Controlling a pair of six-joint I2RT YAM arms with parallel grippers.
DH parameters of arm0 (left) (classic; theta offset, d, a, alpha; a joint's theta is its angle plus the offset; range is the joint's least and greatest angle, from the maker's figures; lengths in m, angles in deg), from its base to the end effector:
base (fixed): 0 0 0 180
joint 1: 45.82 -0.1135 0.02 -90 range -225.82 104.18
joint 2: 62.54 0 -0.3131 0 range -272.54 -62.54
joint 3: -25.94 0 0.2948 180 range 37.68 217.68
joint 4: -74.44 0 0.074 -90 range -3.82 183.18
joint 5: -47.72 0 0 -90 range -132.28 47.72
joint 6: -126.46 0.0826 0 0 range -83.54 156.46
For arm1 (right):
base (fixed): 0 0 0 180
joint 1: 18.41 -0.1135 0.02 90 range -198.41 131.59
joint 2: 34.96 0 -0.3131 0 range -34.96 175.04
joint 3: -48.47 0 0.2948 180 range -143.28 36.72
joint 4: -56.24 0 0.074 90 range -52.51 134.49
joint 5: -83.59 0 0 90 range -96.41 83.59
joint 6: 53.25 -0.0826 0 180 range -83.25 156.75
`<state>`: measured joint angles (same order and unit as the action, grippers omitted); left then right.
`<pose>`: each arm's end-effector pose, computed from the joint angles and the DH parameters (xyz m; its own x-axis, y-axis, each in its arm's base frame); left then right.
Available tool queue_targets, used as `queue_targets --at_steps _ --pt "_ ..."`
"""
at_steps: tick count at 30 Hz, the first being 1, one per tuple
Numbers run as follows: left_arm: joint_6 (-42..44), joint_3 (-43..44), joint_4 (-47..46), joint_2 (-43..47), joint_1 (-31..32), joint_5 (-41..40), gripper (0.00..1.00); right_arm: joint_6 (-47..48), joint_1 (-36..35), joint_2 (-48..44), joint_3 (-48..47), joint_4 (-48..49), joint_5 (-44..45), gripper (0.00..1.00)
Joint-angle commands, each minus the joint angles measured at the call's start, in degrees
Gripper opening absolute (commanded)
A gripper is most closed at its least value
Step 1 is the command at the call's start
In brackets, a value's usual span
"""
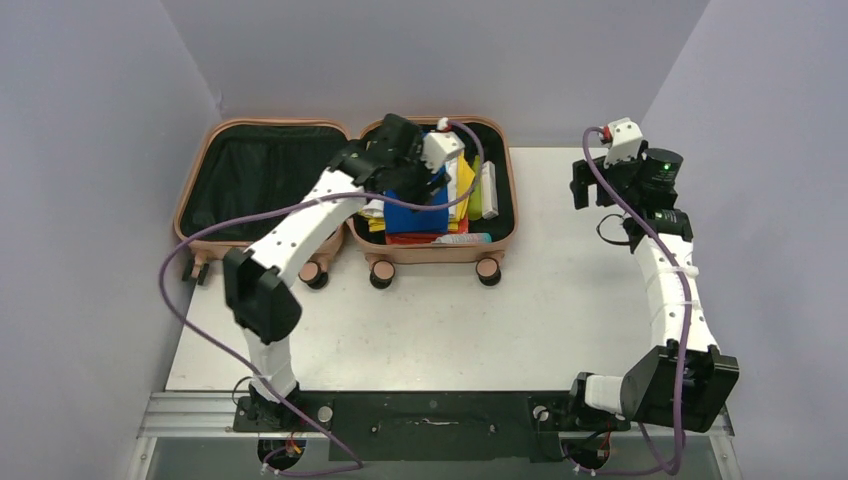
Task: Pack the luggage
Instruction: Place the makeup in the luggage.
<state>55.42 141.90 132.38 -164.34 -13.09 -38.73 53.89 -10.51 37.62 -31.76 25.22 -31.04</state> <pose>0.4034 -0.2654 0.3839 -0.3629 0.6187 -0.6967 0.7350 0.6497 0.1941 0.3567 -0.0147 0.3923 -0.3006 -0.2287 -0.9259 -0.3585 0.9267 -0.1126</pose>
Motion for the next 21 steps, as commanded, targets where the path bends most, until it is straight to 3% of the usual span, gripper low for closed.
queue_targets --at_steps 1,6,9,17,21 --pt "-3.1 16.4 3.6 -11.3 5.2 4.1 0.08 -4.4 2.5 1.5 1.2 3.3 0.1 0.91" --pt "-4.9 34.8 5.7 -25.2 10.5 6.4 0.08 -4.6 3.0 1.6 2.1 3.6 -0.2 0.90" --pt "-5.2 40.0 6.5 -30.6 13.0 6.6 0.07 -4.5 3.3 1.2 2.8 4.1 -0.2 0.90" --pt "-6.5 30.0 -1.6 -32.7 15.9 6.0 0.07 -5.1 4.6 0.9 4.3 5.2 -2.4 0.90" --pt "-6.8 31.2 -2.9 -35.9 16.4 4.4 0.07 -5.3 4.8 0.9 4.5 5.4 -3.4 0.90"
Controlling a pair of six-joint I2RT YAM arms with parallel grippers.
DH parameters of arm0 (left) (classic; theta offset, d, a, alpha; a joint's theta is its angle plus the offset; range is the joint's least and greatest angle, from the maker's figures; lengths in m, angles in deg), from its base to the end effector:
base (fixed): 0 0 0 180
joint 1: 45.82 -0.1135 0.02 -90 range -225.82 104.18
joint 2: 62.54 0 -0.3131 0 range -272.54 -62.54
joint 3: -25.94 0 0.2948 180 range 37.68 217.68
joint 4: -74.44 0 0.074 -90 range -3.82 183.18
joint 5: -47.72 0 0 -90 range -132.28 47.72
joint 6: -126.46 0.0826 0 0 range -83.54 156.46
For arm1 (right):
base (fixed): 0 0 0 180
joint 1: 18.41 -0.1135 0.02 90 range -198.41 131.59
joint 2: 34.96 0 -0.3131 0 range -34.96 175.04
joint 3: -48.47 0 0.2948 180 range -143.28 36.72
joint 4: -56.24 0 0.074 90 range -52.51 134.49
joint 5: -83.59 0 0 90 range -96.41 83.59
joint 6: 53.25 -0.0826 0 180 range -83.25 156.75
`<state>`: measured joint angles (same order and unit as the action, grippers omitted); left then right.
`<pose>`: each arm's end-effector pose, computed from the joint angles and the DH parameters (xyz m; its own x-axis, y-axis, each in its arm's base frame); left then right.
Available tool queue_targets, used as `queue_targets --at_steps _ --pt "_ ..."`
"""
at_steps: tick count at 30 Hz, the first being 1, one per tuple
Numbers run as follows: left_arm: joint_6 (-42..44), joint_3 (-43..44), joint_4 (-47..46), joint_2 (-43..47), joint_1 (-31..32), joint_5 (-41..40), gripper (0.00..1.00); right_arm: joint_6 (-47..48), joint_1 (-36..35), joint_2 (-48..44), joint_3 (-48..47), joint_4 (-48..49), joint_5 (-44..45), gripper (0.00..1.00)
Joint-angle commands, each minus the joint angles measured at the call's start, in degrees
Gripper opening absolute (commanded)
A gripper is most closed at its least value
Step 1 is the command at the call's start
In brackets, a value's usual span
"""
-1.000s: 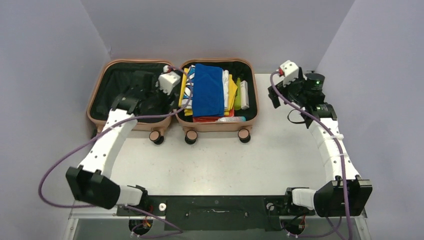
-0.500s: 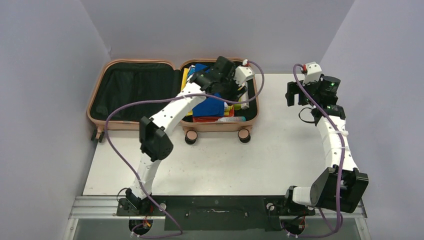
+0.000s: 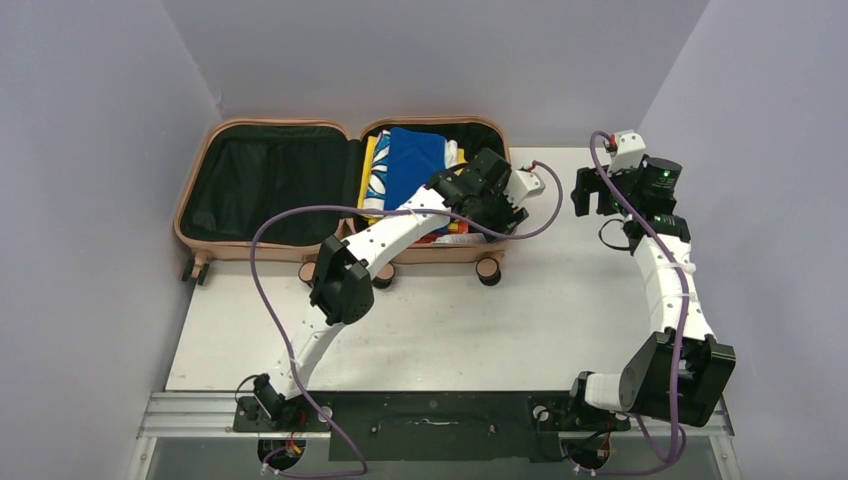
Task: Pack the luggage
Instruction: Place the makeup in the luggage.
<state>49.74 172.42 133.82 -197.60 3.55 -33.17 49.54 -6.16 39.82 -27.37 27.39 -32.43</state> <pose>0.4034 -0.4903 0.2775 -0.2827 0.6778 -0.6788 0.9076 0.4180 0.0394 0.3631 -0.0418 0.3520 -0.4026 -0.1162 -0.9080 -0.2848 0.9586 0.0036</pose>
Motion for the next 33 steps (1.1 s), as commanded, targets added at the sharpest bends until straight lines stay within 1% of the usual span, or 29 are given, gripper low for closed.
queue_targets --at_steps 1,7,11,13,14,16,20,22,23,26,29,30,31,33 --pt "-1.0 1.2 -4.6 -3.3 -0.1 -1.8 0.07 -0.9 0.4 -1.3 0.1 3.2 -2.3 0.90" --pt "0.0 1.8 -6.4 -5.9 0.6 -6.6 0.07 -1.0 0.6 -1.7 0.7 3.6 -3.3 0.90" --pt "0.0 1.8 -5.9 -6.7 0.7 -5.3 0.07 -1.0 0.6 -1.7 0.8 3.8 -4.1 0.90" --pt "0.0 1.7 -5.6 -6.9 0.8 -4.3 0.09 -1.0 0.6 -1.6 0.8 3.7 -4.3 0.90" --pt "0.1 1.5 -5.6 -7.0 0.9 -4.0 0.12 -1.0 0.6 -1.6 0.8 3.8 -4.3 0.90" --pt "0.1 1.5 -5.3 -7.3 1.0 -3.9 0.22 -1.0 0.6 -1.6 0.9 3.9 -4.4 0.90" --pt "0.1 1.6 -5.2 -7.4 1.0 -3.7 0.50 -0.8 0.6 -1.7 1.1 4.0 -4.6 0.90" --pt "0.0 1.9 -5.1 -7.3 1.0 -3.7 0.60 -0.8 0.6 -1.8 1.1 4.0 -4.7 0.90" --pt "0.0 2.1 -5.1 -7.2 1.0 -3.7 0.67 -0.8 0.6 -1.7 1.1 3.9 -4.8 0.90" --pt "-0.2 2.8 -4.7 -6.4 1.0 -3.5 0.77 -0.8 0.6 -1.8 1.1 3.9 -4.8 0.90" --pt "-0.7 2.9 -4.6 -5.1 1.0 -3.0 0.91 -0.8 0.6 -1.8 1.1 4.0 -4.8 0.90" --pt "-0.7 2.9 -4.3 -4.6 1.0 -2.6 0.94 -0.9 0.6 -1.8 1.1 4.0 -4.9 0.90" --pt "-0.8 2.9 -4.1 -4.1 1.1 -2.1 0.97 -0.9 0.6 -1.8 1.0 4.0 -4.9 0.90" --pt "-1.2 3.0 -3.6 -3.1 1.0 -1.8 0.97 -0.9 0.6 -1.8 1.0 3.9 -5.0 0.90"
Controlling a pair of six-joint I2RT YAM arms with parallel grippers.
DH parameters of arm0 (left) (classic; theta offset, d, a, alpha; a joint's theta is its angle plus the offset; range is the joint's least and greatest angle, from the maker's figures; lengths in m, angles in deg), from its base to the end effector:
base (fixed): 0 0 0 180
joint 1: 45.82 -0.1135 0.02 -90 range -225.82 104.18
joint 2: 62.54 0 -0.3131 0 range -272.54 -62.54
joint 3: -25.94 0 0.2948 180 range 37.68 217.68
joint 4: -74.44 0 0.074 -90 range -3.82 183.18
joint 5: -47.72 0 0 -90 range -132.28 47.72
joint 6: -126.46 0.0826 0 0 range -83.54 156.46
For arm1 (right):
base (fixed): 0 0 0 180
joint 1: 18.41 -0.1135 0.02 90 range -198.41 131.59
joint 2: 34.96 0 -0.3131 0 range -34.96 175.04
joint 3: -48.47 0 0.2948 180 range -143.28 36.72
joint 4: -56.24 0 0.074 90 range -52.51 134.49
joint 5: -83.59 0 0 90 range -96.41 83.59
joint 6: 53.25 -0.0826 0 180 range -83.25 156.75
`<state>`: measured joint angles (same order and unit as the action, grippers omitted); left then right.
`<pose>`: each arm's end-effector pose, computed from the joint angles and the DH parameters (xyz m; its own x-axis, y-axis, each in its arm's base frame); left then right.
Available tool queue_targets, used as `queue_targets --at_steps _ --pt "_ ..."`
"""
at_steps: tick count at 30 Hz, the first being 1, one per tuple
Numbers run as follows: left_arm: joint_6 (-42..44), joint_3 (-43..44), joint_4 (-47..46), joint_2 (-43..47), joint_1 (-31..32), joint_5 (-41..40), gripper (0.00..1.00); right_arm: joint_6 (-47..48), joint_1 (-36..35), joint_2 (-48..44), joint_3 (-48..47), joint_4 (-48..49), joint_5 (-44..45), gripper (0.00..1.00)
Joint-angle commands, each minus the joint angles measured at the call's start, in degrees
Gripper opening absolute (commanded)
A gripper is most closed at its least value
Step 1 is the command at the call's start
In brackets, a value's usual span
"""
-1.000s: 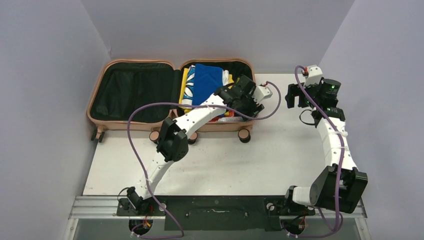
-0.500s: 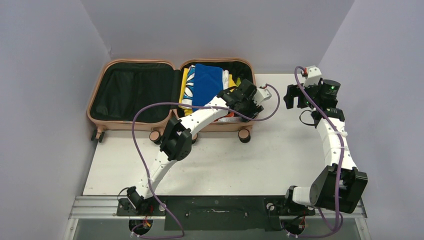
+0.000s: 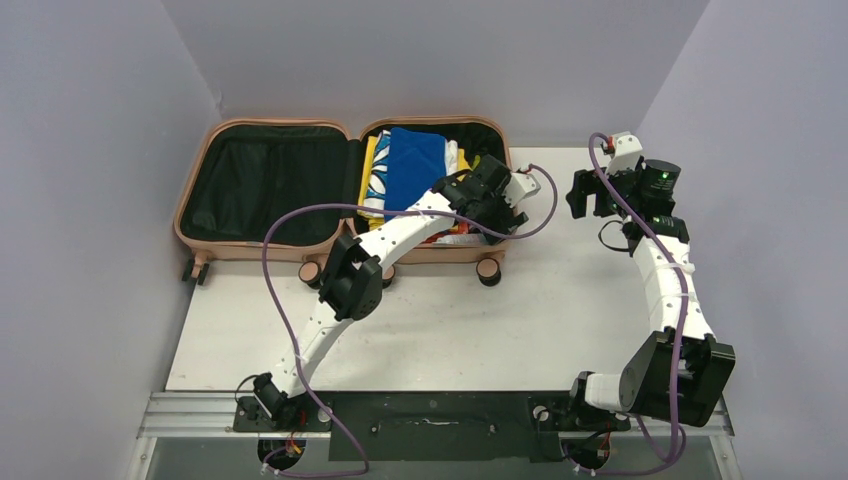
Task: Pack the luggage
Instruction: Place the makeup in the luggage.
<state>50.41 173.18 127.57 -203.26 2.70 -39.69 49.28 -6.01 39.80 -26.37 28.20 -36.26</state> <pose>0.4362 -0.4990 0.2315 -0.2818 0.6823 -0.6746 0.8623 0.4883 0.1337 0.3615 -0.0374 0.3477 -0.3943 -0.1060 -0.9129 -0.3367 0.9409 0.0362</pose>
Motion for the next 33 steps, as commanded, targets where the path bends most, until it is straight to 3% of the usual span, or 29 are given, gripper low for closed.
queue_targets --at_steps 1,6,12,17,23,30,33 --pt "-2.0 2.4 3.0 3.1 1.8 4.9 0.96 -0.7 0.4 -1.8 0.1 3.1 -1.2 0.90" --pt "-3.1 4.4 5.7 8.2 0.4 4.9 0.96 -1.0 0.4 -2.1 -0.1 3.2 -1.9 0.90" --pt "-7.1 1.8 9.1 18.3 -7.0 3.6 0.96 -2.2 -0.1 -1.2 -0.8 3.2 -4.0 0.90" --pt "-12.8 -11.2 7.5 30.6 -17.6 1.9 0.96 -2.8 -1.5 -1.3 -1.1 3.7 -4.5 0.90" --pt "-16.0 -33.2 1.4 44.0 -30.7 0.1 0.96 -3.6 -7.3 0.7 -3.1 4.2 -3.2 0.90" --pt "-12.1 -47.4 -2.0 54.8 -37.6 -1.9 0.96 -10.1 -15.4 8.6 -6.8 8.9 -0.8 0.90" --pt "-11.2 -50.5 -2.1 58.2 -39.8 -2.1 0.96 -12.4 -17.9 13.4 -9.1 9.8 4.4 0.93"
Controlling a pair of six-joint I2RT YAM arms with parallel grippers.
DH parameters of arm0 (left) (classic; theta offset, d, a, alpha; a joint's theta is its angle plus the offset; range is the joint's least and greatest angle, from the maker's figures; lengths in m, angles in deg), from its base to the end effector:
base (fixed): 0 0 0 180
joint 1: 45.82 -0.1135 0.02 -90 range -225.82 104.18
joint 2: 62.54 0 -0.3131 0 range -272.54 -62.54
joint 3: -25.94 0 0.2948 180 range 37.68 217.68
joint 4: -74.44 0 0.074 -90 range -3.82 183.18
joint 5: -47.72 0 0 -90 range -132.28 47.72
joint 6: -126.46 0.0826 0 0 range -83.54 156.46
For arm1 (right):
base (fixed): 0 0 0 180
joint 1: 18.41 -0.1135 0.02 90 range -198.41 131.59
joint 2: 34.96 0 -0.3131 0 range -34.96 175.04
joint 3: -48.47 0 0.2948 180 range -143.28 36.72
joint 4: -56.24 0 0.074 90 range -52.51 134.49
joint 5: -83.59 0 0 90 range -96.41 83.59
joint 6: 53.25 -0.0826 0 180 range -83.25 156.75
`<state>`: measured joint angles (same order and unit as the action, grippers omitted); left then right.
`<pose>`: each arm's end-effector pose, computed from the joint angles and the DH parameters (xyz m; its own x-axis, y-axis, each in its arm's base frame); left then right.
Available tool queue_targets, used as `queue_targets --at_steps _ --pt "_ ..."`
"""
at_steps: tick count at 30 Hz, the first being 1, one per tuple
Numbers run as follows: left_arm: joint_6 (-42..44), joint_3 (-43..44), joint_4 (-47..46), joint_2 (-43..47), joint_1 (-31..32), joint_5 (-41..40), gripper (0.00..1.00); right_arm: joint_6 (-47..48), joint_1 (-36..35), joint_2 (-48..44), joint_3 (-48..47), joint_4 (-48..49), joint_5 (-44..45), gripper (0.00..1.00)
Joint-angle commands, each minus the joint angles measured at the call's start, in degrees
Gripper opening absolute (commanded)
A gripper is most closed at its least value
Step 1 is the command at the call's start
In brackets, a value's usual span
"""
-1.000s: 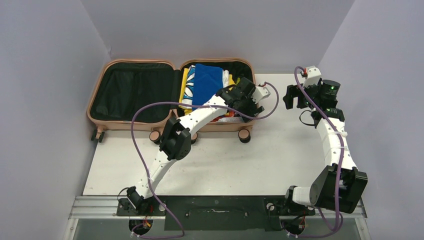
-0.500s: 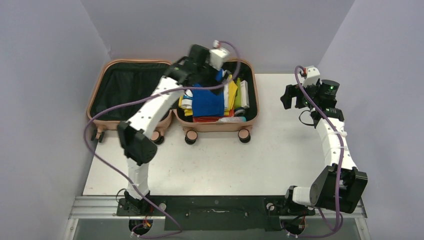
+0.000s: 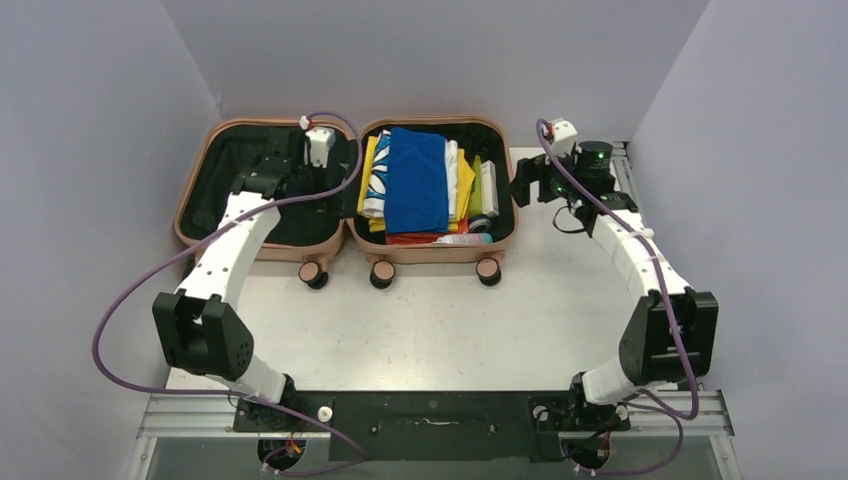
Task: Pack the luggage
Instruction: Place the makeup in the luggage, then close the luggage at the center of the board.
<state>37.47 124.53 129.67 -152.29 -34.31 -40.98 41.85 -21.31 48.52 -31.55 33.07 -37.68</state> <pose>0.4092 -0.0852 0.3585 -0.7056 0.1617 -0.6899 0.2273 0.9738 -0.0043 0.4053 0.0635 0.3420 -0.4008 -0.0964 -0.9111 -0.5444 0.8249 0.1523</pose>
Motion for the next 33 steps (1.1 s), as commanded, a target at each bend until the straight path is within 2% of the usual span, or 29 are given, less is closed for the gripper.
queue_targets --at_steps 1,5,9,16,18,23,33 --pt "1.8 -2.8 -4.1 8.1 -3.6 -0.7 0.96 -5.1 -3.3 6.3 -4.8 4.8 7.7 0.94" --pt "3.0 -6.9 -4.2 12.0 -7.1 0.4 0.96 -8.5 -5.2 12.2 -7.8 3.7 16.1 1.00" --pt "4.8 -11.4 -4.9 15.4 -10.5 -0.8 0.96 -8.5 -6.5 16.4 -8.7 2.6 20.1 0.91" --pt "5.5 -16.9 -6.7 19.3 -19.2 1.0 0.96 -7.6 -6.7 18.9 -7.1 1.7 21.5 0.56" --pt "5.7 -18.4 -7.6 19.8 -20.6 1.2 0.96 -7.2 -6.6 18.8 -6.9 1.2 21.8 0.37" --pt "6.0 -20.3 -8.8 20.6 -22.2 1.1 0.96 -6.2 -6.1 18.2 -6.9 -1.3 22.2 0.06" --pt "5.9 -20.0 -9.3 20.8 -24.0 1.1 0.96 -5.5 -0.9 12.2 -1.9 -3.2 22.9 0.05"
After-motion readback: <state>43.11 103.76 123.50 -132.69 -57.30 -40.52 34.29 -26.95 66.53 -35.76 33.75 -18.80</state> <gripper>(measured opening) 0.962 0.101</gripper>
